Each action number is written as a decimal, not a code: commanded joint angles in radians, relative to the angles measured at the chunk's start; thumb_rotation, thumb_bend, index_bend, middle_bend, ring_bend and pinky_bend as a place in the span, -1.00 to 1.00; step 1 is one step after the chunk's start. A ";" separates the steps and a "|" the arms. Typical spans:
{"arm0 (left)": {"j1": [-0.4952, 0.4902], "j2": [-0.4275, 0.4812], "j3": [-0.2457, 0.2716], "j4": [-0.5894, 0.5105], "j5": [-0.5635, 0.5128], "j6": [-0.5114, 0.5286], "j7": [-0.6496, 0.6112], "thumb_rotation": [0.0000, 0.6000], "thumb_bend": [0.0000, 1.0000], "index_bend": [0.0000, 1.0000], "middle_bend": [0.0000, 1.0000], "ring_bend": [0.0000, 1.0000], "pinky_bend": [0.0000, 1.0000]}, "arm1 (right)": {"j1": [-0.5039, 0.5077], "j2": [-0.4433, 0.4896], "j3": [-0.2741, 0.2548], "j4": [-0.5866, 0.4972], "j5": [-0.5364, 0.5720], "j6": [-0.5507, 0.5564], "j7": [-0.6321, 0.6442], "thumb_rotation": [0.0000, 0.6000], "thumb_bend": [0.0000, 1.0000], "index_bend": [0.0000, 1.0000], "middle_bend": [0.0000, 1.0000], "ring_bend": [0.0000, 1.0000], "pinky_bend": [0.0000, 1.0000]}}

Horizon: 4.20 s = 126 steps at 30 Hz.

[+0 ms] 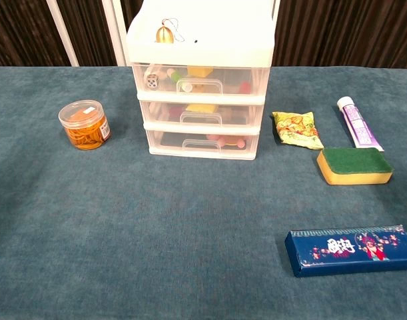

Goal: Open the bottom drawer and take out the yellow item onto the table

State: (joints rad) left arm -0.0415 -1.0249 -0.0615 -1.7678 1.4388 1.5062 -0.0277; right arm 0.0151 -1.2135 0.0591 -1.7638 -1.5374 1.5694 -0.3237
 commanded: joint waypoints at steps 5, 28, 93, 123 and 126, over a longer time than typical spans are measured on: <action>0.001 0.002 0.000 0.000 -0.002 0.000 0.000 1.00 -0.19 -0.94 -1.00 -1.00 -1.00 | 0.000 0.000 0.000 -0.002 0.000 0.000 -0.003 1.00 -0.76 -0.86 -0.85 -0.52 -0.52; 0.004 0.003 0.000 0.000 -0.001 0.005 -0.005 1.00 -0.19 -0.94 -1.00 -1.00 -1.00 | 0.000 0.010 -0.004 -0.010 -0.002 -0.006 0.016 1.00 -0.76 -0.86 -0.83 -0.51 -0.52; 0.001 0.020 -0.010 0.000 -0.038 -0.025 -0.074 1.00 -0.19 -0.93 -1.00 -1.00 -1.00 | 0.551 -0.609 0.193 0.240 0.374 -0.638 0.537 1.00 -0.15 -0.87 0.75 0.83 0.87; 0.000 0.027 -0.012 -0.004 -0.042 -0.032 -0.091 1.00 -0.19 -0.93 -1.00 -1.00 -1.00 | 0.649 -0.721 0.266 0.378 0.453 -0.712 0.550 1.00 0.17 -0.88 0.77 0.83 0.89; 0.000 0.028 -0.013 -0.004 -0.042 -0.031 -0.093 1.00 -0.19 -0.93 -1.00 -1.00 -1.00 | 0.652 -0.726 0.274 0.386 0.463 -0.709 0.546 1.00 0.22 -0.88 0.77 0.83 0.89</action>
State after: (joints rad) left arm -0.0419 -0.9974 -0.0741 -1.7718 1.3970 1.4751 -0.1204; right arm 0.6663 -1.9378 0.3307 -1.3793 -1.0766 0.8595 0.2237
